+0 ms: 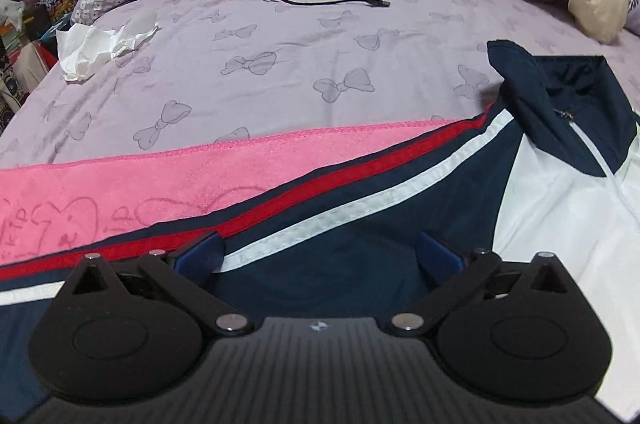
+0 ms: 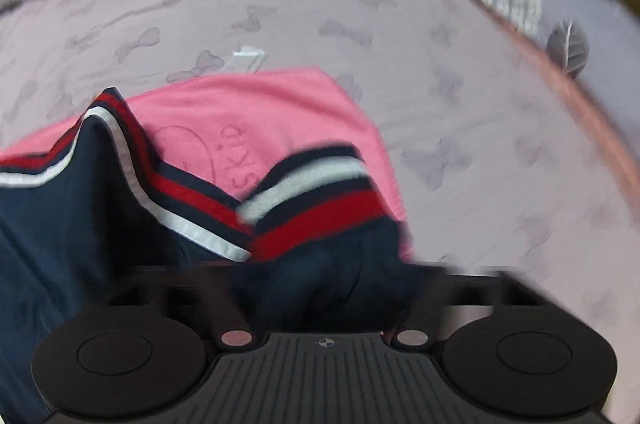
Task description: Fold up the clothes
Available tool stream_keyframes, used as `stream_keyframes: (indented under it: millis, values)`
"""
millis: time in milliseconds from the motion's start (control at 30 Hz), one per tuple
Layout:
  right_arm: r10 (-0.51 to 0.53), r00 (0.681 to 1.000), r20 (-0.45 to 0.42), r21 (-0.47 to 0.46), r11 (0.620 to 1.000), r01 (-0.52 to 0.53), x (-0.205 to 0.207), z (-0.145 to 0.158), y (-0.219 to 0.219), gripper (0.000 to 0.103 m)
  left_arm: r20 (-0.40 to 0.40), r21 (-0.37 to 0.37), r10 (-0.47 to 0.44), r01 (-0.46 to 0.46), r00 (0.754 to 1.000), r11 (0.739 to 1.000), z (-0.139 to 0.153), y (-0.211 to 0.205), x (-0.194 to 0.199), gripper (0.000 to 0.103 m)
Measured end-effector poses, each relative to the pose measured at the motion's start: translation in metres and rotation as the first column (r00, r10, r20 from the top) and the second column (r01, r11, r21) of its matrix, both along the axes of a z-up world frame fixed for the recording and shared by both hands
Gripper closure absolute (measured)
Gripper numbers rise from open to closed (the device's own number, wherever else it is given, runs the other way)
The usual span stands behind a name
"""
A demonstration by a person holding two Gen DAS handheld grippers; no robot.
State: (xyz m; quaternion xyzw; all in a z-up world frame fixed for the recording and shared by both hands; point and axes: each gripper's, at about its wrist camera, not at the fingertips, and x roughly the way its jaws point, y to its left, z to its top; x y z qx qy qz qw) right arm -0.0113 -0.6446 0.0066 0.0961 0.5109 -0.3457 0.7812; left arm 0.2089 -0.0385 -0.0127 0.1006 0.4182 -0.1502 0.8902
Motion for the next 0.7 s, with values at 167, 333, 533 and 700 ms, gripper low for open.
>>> stream_keyframes:
  millis: [167, 333, 533, 700]
  values:
    - [-0.068, 0.996, 0.064, -0.487, 0.869, 0.090, -0.024, 0.067, -0.023, 0.043, 0.000, -0.002, -0.005, 0.005, 1.000, 1.000, 0.001, 0.001, 0.001, 0.000]
    - [-0.232, 0.970, 0.068, -0.490, 0.840, 0.235, -0.038, 0.075, -0.074, 0.019, -0.014, 0.036, -0.040, 0.040, 0.999, 0.999, 0.012, -0.007, 0.007, 0.001]
    - [0.298, 0.938, 0.176, -0.280, 0.929, -0.243, 0.013, 0.084, 0.000, 0.011, 0.079, 0.011, -0.339, 0.339, 0.938, 0.941, 0.049, -0.025, 0.005, 0.000]
    - [0.711, 0.675, 0.198, -0.077, 0.697, -0.713, 0.120, 0.059, 0.133, 0.012, 0.004, -0.029, -0.425, 0.425, 0.905, 0.905, 0.035, -0.037, 0.028, 0.000]
